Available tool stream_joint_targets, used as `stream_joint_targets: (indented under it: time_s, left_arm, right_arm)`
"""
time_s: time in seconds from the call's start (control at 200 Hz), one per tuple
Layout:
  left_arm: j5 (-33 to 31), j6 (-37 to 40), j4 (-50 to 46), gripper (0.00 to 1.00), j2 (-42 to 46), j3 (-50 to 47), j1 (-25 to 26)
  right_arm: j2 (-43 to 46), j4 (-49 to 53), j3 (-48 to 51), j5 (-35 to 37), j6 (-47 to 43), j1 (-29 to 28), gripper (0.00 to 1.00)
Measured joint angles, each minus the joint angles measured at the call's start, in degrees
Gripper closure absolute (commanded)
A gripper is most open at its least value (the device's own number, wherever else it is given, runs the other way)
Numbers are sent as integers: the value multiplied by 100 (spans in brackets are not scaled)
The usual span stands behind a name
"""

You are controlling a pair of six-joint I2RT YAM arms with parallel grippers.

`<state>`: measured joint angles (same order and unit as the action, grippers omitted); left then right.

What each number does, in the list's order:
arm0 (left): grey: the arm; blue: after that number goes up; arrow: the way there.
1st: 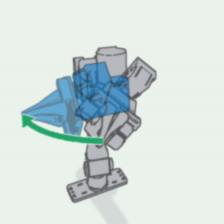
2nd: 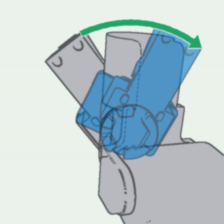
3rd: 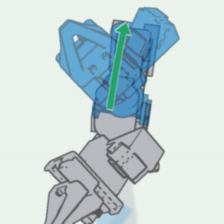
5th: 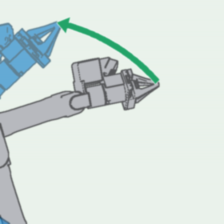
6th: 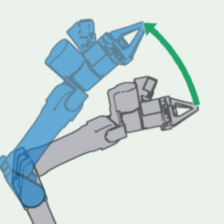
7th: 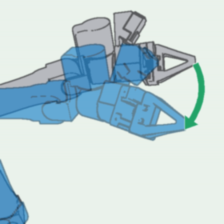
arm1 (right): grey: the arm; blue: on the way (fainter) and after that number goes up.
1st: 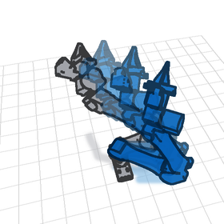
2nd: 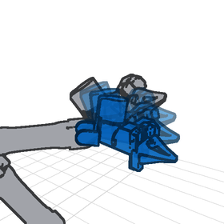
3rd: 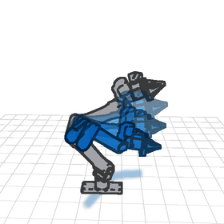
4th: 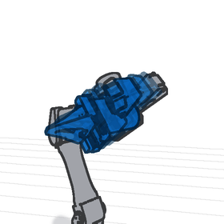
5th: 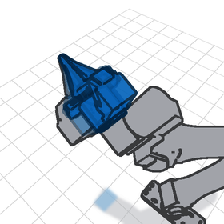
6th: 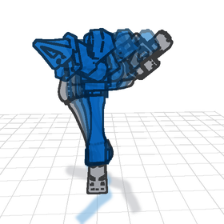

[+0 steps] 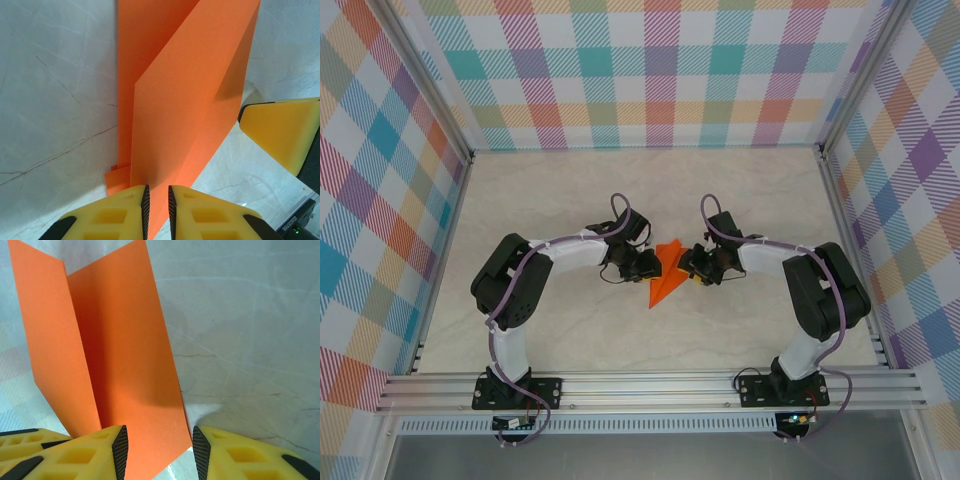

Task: Fold a paper plane with a square sheet of paper (pick it up from the middle)
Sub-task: Fourth fold the wing at the center of the table.

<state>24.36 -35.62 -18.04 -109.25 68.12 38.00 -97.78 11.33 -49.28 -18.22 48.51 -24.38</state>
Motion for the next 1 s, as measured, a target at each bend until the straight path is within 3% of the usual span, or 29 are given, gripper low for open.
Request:
stream_joint_targets:
  time_s: [0.805, 0.935, 1.0]
  left_arm:
    - [63, 7, -142, 79, 0, 4, 0]
    - [57, 11, -142, 81, 7, 42, 0]
    - [35, 28, -155, 84, 39, 42, 0]
  right_arm:
    - [-197, 1086, -929, -4, -7, -2, 56]
    - [-50, 772, -686, -94, 7, -2, 60]
    - [42, 529, -490, -221, 31, -2, 67]
